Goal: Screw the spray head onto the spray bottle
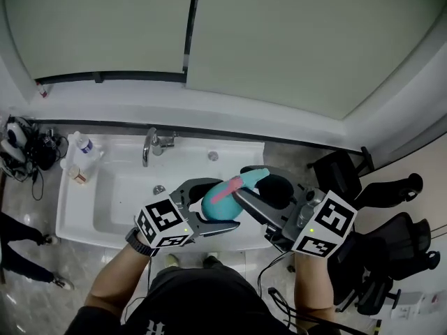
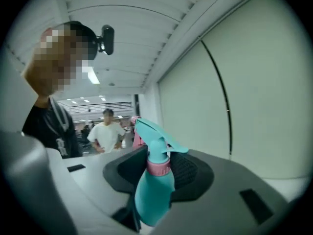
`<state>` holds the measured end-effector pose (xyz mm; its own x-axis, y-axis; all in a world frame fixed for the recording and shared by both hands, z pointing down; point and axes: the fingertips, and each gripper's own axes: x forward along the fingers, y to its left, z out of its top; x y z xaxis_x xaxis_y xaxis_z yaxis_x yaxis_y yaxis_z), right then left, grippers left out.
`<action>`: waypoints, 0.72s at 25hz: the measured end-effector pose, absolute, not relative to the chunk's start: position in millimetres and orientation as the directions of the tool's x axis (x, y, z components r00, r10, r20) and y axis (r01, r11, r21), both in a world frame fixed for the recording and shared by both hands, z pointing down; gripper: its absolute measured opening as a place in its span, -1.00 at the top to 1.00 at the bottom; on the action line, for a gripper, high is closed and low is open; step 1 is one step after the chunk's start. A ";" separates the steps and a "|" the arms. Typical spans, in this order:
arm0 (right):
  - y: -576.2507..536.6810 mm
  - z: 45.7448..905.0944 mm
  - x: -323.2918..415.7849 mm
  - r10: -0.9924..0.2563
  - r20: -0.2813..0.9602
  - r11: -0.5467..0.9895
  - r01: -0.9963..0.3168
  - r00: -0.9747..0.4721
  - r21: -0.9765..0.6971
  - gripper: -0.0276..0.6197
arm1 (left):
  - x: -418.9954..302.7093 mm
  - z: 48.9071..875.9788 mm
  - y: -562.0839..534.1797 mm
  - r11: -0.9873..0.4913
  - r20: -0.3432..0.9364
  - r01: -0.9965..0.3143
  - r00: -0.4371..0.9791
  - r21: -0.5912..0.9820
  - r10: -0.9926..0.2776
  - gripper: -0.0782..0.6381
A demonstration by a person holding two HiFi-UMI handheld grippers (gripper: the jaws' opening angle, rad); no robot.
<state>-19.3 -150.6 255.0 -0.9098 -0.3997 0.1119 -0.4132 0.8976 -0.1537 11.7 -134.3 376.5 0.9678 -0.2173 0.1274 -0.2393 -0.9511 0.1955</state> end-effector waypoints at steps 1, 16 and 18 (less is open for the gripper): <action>-159.3 258.9 -15.0 -0.468 0.116 0.858 -0.482 -0.876 -0.180 0.46 | 10.4 380.4 -144.0 -0.932 0.163 -0.324 0.941 0.165 -0.298 -0.40; -99.2 235.7 24.0 0.036 -0.212 0.952 0.098 -0.977 -0.291 0.11 | 13.6 353.4 -71.1 -0.910 -0.019 0.265 0.962 0.320 0.273 -0.40; -90.5 233.1 24.3 0.182 -0.256 0.934 0.248 -0.950 -0.258 0.05 | 13.1 348.8 -46.9 -0.858 -0.045 0.401 0.911 0.320 0.409 -0.40</action>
